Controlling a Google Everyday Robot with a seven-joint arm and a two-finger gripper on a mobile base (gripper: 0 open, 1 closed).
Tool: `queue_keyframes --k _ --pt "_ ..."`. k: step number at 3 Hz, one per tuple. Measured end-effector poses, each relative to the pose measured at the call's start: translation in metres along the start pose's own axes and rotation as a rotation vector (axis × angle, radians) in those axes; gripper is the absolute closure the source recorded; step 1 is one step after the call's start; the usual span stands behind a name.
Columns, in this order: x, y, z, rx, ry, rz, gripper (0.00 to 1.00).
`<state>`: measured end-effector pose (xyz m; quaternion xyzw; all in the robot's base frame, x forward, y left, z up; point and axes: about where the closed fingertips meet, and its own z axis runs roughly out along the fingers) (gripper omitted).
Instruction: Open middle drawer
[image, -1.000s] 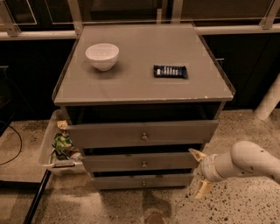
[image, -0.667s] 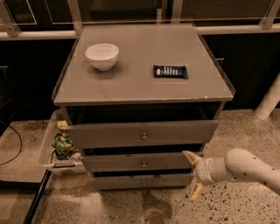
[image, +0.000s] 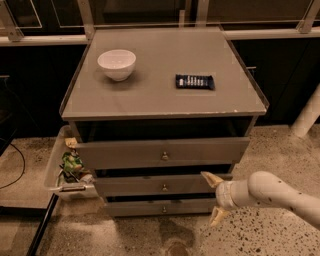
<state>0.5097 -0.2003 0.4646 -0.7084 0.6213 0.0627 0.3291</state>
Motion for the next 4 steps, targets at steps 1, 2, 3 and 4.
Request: queue_keyframes --k 1,2,3,4 --pt "0.005 -0.016 0.018 0.007 0.024 -0.015 0.0" --pt "0.008 -0.033 0.031 0.012 0.035 -0.028 0.0" --pt "0.014 -0.046 0.043 0.002 0.026 -0.021 0.0" --pt "0.024 -0.054 0.059 -0.013 0.007 -0.009 0.0"
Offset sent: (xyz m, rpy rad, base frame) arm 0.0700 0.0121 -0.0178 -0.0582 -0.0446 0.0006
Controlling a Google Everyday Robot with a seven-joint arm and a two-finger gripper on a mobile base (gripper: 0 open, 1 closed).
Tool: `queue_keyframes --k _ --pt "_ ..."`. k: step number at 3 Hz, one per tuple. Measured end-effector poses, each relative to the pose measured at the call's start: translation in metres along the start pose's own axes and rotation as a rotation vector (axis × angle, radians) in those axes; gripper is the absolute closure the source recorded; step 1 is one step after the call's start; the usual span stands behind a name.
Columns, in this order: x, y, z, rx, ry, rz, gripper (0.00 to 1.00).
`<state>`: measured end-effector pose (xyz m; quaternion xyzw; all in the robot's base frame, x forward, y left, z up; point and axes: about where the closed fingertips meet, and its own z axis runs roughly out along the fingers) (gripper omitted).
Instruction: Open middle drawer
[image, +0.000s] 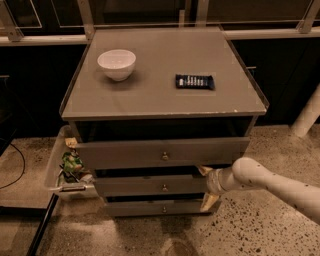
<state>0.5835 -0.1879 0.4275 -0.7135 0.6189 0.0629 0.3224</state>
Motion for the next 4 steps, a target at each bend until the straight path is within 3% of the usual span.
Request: queue_keyframes --k 3,4 --pt "0.038 -0.005 0.033 -0.007 -0.031 0.085 0.0" --pt "0.038 -0.005 0.034 -0.007 -0.032 0.085 0.18"
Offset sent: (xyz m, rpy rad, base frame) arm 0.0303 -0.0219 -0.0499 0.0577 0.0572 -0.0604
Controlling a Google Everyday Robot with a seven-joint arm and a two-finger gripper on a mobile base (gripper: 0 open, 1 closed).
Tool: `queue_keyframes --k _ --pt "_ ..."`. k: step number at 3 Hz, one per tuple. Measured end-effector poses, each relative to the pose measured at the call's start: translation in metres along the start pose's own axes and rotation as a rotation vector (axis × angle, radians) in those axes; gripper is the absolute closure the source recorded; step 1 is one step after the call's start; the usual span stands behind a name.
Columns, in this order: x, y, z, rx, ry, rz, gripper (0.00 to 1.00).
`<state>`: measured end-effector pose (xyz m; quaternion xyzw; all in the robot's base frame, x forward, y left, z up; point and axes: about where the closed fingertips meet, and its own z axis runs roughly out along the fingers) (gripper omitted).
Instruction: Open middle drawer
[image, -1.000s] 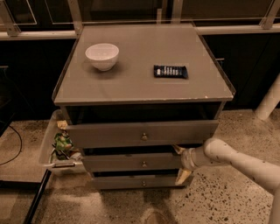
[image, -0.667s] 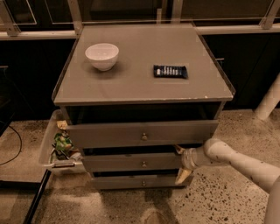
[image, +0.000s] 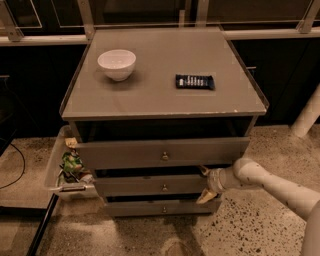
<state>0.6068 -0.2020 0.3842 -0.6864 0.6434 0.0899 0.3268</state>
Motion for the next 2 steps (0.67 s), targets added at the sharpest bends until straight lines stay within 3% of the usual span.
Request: queue_keyframes --k 2 --pt "-0.0044 -0.0051 -0.0061 0.0 0.0 0.0 0.64"
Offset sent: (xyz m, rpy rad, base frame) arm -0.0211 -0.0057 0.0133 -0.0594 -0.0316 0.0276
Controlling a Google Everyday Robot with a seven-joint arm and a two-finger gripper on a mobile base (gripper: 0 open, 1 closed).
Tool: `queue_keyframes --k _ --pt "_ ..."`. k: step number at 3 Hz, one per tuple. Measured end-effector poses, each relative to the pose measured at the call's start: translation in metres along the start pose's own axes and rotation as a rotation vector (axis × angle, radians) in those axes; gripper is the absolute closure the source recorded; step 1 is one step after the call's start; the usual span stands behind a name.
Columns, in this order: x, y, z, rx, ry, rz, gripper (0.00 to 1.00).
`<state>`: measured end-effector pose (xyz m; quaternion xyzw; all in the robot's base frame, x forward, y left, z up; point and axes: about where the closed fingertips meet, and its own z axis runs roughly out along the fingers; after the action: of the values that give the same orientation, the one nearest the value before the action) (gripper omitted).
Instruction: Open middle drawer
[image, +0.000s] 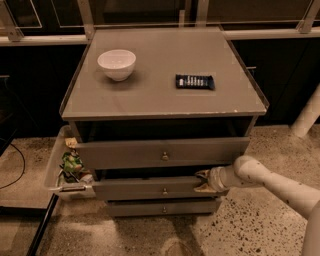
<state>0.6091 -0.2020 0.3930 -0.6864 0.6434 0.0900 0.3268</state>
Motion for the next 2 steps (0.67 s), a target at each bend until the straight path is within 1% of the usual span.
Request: queue_keyframes --k 1,2 --pt "-0.0041 -0.0026 -0.0059 0.0 0.0 0.0 0.87" --pt "-0.0042 -0.0026 -0.0059 0.0 0.0 0.0 0.87"
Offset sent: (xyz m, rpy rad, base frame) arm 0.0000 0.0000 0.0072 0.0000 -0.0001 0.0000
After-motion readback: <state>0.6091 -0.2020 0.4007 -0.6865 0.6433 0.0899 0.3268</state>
